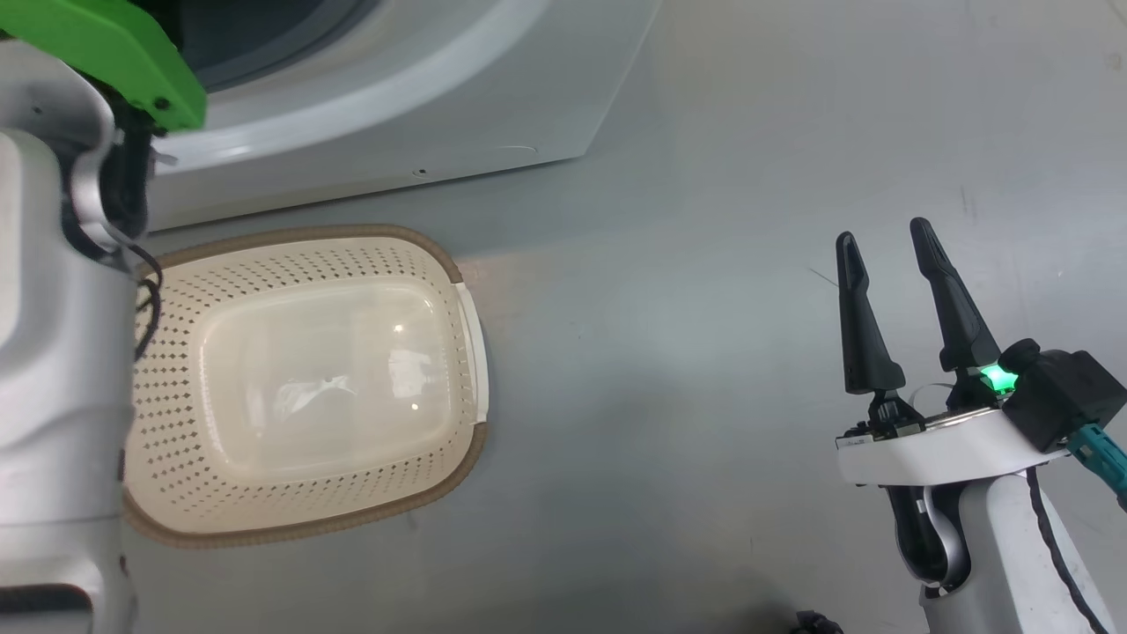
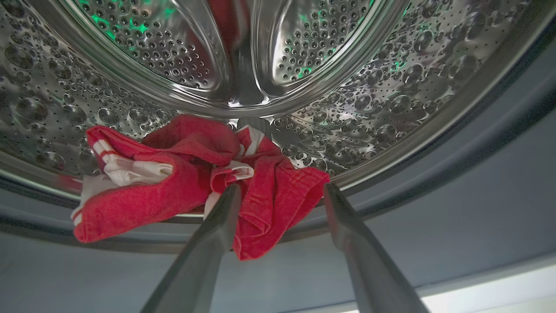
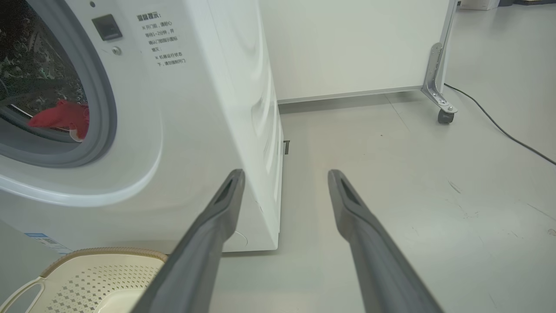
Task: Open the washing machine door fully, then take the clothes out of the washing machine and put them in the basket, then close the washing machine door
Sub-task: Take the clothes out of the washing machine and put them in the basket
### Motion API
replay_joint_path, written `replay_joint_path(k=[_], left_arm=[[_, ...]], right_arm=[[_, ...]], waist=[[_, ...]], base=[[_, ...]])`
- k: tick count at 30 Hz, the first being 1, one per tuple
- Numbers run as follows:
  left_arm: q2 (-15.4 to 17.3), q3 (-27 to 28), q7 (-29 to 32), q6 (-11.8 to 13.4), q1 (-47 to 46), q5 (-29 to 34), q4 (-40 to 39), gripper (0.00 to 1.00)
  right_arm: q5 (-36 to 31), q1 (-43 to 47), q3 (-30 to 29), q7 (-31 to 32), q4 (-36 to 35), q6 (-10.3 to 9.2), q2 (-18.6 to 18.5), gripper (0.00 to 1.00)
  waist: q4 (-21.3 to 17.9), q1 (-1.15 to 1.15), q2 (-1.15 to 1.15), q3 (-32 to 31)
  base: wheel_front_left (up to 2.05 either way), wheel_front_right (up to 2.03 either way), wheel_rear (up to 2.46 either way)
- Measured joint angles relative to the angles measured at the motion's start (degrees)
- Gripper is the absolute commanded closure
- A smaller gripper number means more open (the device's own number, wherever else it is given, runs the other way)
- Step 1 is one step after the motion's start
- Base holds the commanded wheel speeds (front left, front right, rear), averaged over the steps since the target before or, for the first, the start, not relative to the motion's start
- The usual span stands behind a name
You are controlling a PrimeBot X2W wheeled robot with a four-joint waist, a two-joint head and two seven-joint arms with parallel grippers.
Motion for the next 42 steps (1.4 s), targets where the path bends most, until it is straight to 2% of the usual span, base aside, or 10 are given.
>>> replay_joint_path(k=[7, 13, 28, 29, 30, 32, 42], left_arm=[[3.59, 1.13, 7.06, -0.13, -7.44, -0.37, 2.37, 0.0], [4.48, 1.6, 11.61, -0.21, -11.04, -0.99, 4.72, 0.0], [5.97, 2.55, 16.92, 0.13, -14.47, -1.61, 11.25, 0.02], [6.03, 2.5, 17.33, 0.13, -14.57, -1.61, 11.57, 0.25], [6.09, 2.45, 17.64, 0.13, -14.71, -1.61, 11.91, 0.56], [6.25, 2.15, 18.0, 0.13, -15.01, -1.58, 12.41, 1.0], [6.57, 1.85, 16.69, -0.34, -15.62, -1.51, 13.13, 1.0]], right_arm=[[1.13, -2.03, 1.02, 0.0, 0.19, 0.0, 0.01, 0.0], [2.35, -2.9, 1.37, 0.0, 0.38, 0.0, 0.0, 0.0], [4.01, -4.72, 1.35, 0.0, 0.92, 0.01, 0.02, 0.0], [4.01, -4.84, 1.33, 0.0, 0.96, 0.01, 0.02, 0.0], [4.01, -4.94, 1.32, 0.0, 0.97, 0.01, 0.02, 0.0], [4.03, -5.19, 1.31, 0.0, 0.99, 0.01, 0.02, 0.0], [4.5, -5.97, 1.08, 0.0, 1.24, 0.01, 0.01, 0.0]], waist=[[-2.58, 0.0, 0.0, 2.42], [-4.45, 0.0, 0.0, 4.24], [-6.93, 0.0, 0.0, 6.77], [-6.94, 0.0, 0.0, 6.82], [-6.94, 0.0, 0.0, 6.87], [-6.95, 0.0, 0.0, 6.99], [-6.8, -0.01, 0.0, 7.32]], base=[[0.0, 0.0, 0.0], [0.0, 0.0, 0.0], [0.0, 0.0, 0.0], [0.0, 0.0, 0.0], [0.0, 0.0, 0.0], [0.0, 0.0, 0.0], [0.0, 0.0, 0.0]])
